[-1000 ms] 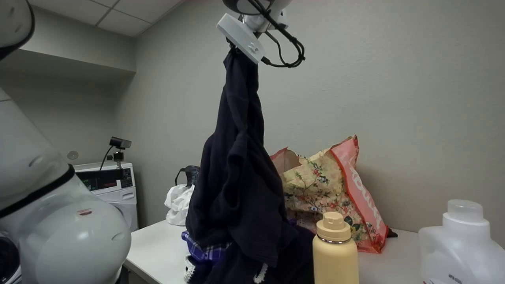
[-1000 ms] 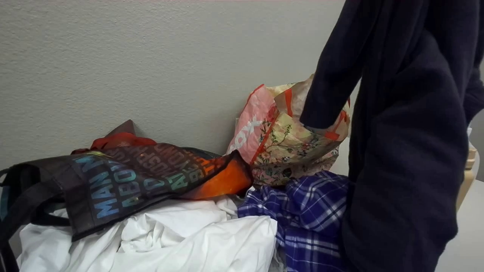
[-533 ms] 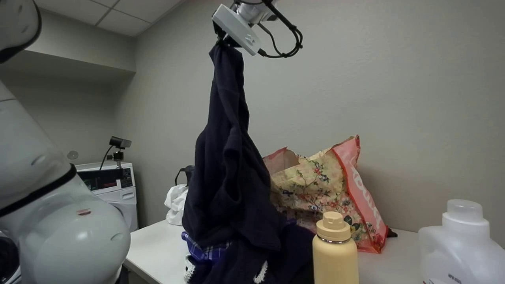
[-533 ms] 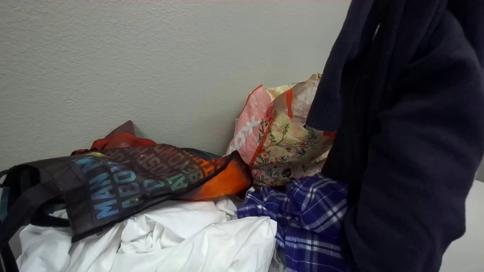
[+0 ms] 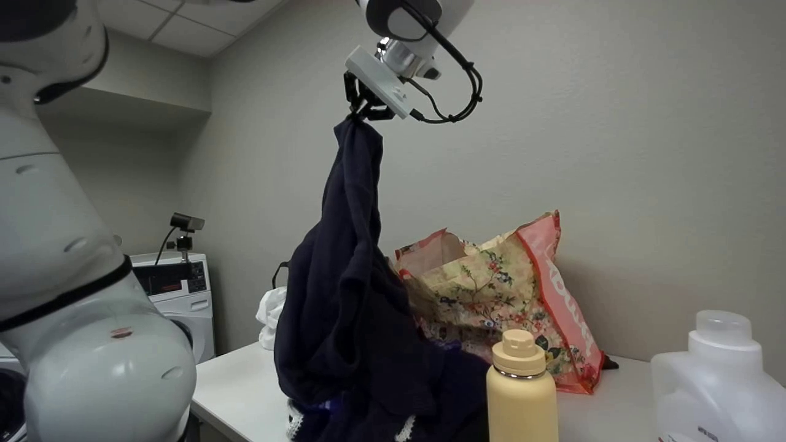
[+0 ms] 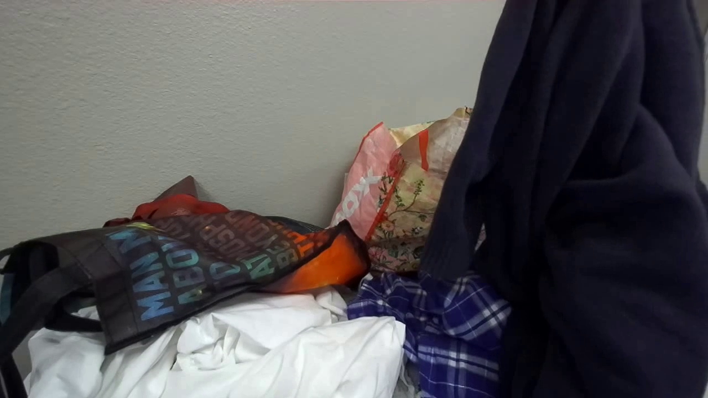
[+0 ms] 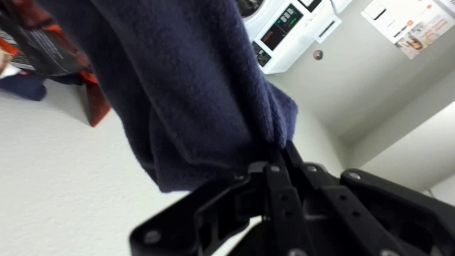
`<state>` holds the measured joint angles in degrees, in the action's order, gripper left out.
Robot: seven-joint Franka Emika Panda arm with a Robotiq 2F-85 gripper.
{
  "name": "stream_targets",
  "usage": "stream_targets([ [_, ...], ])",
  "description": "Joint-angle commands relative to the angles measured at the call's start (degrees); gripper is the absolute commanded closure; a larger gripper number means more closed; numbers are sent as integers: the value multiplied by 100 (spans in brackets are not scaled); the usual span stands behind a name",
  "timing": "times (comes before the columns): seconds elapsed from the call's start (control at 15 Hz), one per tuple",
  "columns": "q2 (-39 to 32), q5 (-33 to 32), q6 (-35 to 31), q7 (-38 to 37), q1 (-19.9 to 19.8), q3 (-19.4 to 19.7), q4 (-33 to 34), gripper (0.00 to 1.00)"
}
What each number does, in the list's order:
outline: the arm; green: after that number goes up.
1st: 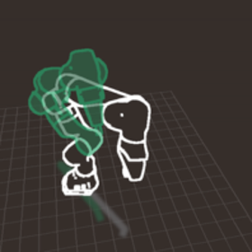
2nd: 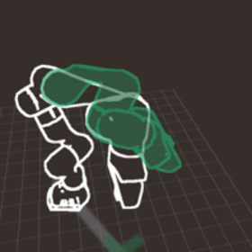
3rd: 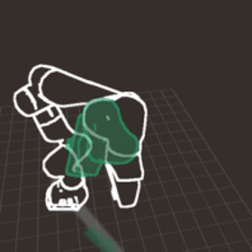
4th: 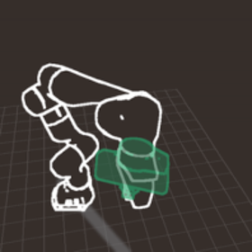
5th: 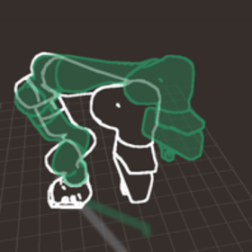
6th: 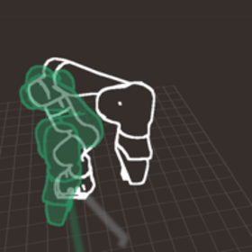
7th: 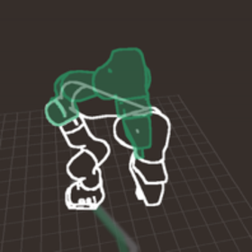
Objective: Unpack the bag
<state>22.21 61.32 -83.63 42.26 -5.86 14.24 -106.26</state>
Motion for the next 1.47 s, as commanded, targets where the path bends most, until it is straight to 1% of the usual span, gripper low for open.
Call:
stream_targets([
  [0.0,162,-856,-751,-397,-256,-496,-220,97],
  [0.2,248,-1762,-1217,-817,-221,-729,-555,97],
  [0.33,243,-2316,-1422,-1126,-147,-799,-797,97],
  [0.47,199,-2745,-1462,-1309,-65,-772,-1056,97],
  [0.67,155,-3286,-1498,-1584,-22,-708,-1473,97],
  [0.8,90,-3537,-1542,-1774,-20,-667,-1698,97],
  [0.93,21,-3729,-1734,-2016,-33,-673,-1900,97],
  [1.07,-30,-3955,-2143,-2342,-49,-749,-2084,96],
  [1.13,-77,-4010,-2326,-2539,-49,-763,-2130,69],
  [1.2,-117,-4043,-2438,-2656,-27,-760,-2165,67],
  [1.27,-156,-4050,-2519,-2746,4,-767,-2186,62],
  [1.33,-190,-4057,-2560,-2826,34,-782,-2196,53],
  [1.4,-218,-4059,-2592,-2882,65,-787,-2201,46],
])
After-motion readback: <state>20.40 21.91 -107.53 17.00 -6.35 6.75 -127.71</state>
